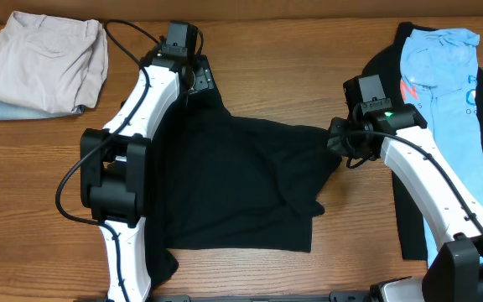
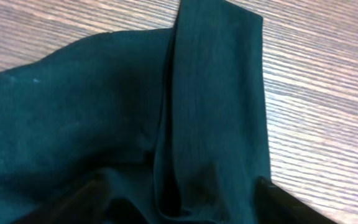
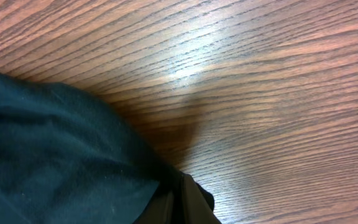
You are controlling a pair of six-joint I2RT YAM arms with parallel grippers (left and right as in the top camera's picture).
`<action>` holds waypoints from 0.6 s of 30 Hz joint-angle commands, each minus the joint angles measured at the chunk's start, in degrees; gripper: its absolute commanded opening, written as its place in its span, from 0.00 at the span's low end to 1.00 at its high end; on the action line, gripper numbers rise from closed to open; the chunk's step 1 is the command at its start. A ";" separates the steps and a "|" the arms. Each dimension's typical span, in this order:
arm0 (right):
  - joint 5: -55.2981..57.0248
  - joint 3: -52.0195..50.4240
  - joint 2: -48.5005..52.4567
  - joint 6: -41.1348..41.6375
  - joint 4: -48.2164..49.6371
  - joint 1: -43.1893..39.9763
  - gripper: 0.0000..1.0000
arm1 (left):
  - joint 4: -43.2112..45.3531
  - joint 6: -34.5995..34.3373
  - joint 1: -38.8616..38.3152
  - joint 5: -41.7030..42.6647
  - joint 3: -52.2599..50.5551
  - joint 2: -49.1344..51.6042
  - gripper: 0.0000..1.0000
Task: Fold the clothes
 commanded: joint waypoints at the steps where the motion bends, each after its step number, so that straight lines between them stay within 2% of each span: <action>1: 0.81 1.09 -0.66 -0.37 0.17 -0.22 0.04 | -0.22 -2.51 -0.11 -1.60 0.33 1.62 0.66; 4: 0.83 1.09 -0.66 -0.37 -0.04 -0.22 0.04 | -0.24 -3.91 -0.11 -1.60 0.33 2.82 0.61; 18: 0.85 1.07 -0.66 -0.39 -0.24 -0.22 0.04 | 3.15 -4.57 0.63 -2.75 0.33 4.90 0.57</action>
